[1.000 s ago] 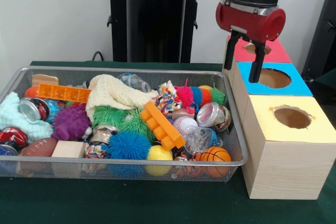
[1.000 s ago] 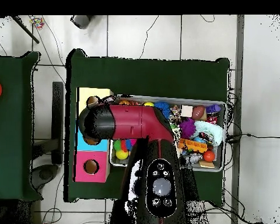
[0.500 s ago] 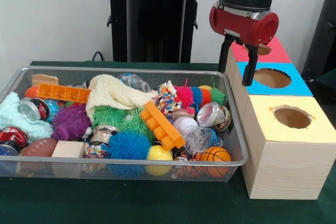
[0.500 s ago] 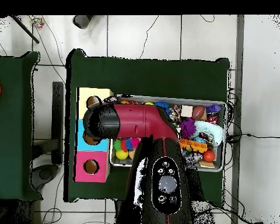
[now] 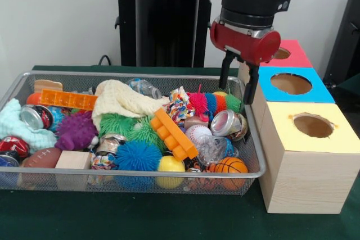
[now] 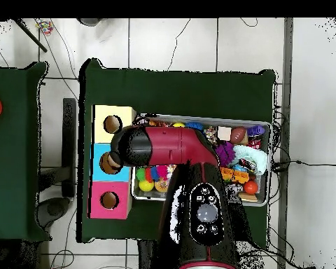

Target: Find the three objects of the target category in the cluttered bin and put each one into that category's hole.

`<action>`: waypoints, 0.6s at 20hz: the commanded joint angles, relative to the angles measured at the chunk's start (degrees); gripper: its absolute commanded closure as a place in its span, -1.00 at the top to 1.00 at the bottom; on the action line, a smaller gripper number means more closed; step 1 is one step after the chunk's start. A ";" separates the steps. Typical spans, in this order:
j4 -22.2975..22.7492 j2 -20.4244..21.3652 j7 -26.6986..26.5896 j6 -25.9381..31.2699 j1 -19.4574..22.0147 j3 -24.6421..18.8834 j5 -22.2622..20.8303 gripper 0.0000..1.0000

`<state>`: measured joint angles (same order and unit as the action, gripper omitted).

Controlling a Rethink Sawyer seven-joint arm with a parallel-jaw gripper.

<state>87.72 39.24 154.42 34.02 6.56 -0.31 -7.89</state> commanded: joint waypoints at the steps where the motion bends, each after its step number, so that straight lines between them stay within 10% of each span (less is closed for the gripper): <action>1: 5.12 -4.86 -4.28 -3.53 2.17 -3.71 -3.46 1.00; 12: 1.01 -9.55 -1.91 -3.60 -0.53 -3.08 -4.69 1.00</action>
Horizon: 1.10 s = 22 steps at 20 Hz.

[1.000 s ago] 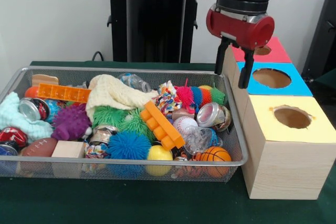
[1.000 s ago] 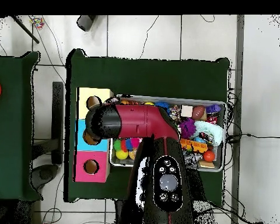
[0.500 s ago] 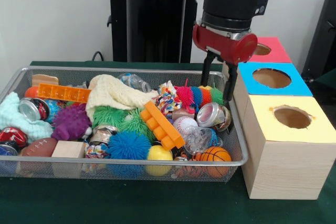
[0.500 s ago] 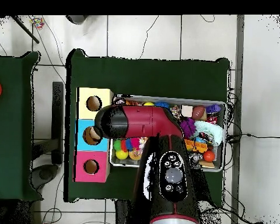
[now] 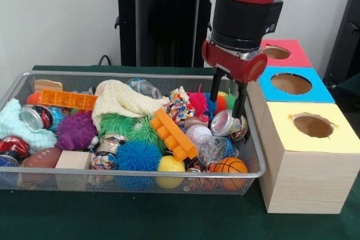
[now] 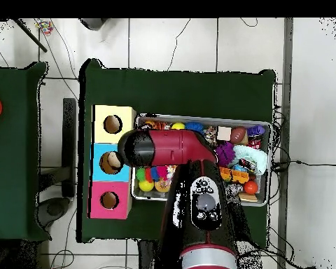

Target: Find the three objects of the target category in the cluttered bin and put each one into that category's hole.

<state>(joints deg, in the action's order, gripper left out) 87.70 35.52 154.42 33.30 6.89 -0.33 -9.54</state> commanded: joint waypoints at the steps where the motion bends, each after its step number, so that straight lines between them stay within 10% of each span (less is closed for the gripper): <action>1: 0.34 -6.90 -1.40 -3.22 -1.42 -2.67 -3.29 1.00; 22: 1.94 -11.31 -5.90 -11.84 2.03 -6.01 -6.14 1.00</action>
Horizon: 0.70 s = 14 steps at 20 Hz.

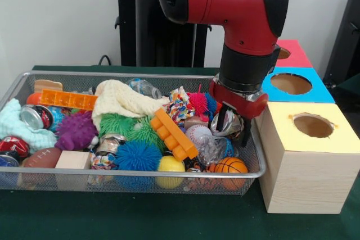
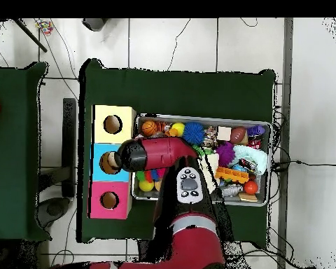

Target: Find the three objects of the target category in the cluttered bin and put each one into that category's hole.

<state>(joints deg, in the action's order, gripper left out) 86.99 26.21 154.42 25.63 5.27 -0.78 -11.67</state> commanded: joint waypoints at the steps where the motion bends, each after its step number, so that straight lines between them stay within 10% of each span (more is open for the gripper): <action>1: 3.22 -1.46 -6.45 -4.03 4.19 -5.84 -4.14 1.00; 14: 2.29 -1.27 -6.42 -2.85 6.85 -7.24 -6.27 1.00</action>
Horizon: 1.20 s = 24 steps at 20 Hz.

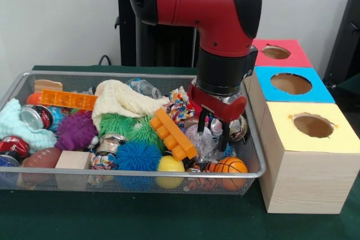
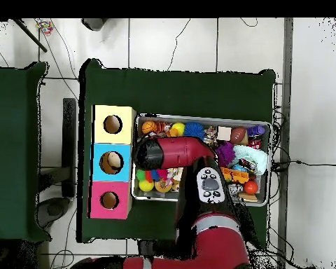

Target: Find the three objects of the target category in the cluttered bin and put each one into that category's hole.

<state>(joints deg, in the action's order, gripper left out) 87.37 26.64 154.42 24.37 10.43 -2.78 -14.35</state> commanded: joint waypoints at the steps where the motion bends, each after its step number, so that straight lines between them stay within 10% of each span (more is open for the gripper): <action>1: 1.59 -1.99 -5.70 -1.85 1.15 -4.77 -3.72 1.00; 12: -2.44 -5.45 0.59 -3.27 -4.14 -0.49 -3.58 1.00; 13: -2.66 -5.64 1.08 -3.61 -5.00 0.37 -3.37 -1.00; 24: -0.72 -6.67 2.81 -7.86 -6.61 1.70 -1.56 -1.00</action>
<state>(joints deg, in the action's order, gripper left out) 85.66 24.68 154.42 20.92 3.89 1.16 -15.55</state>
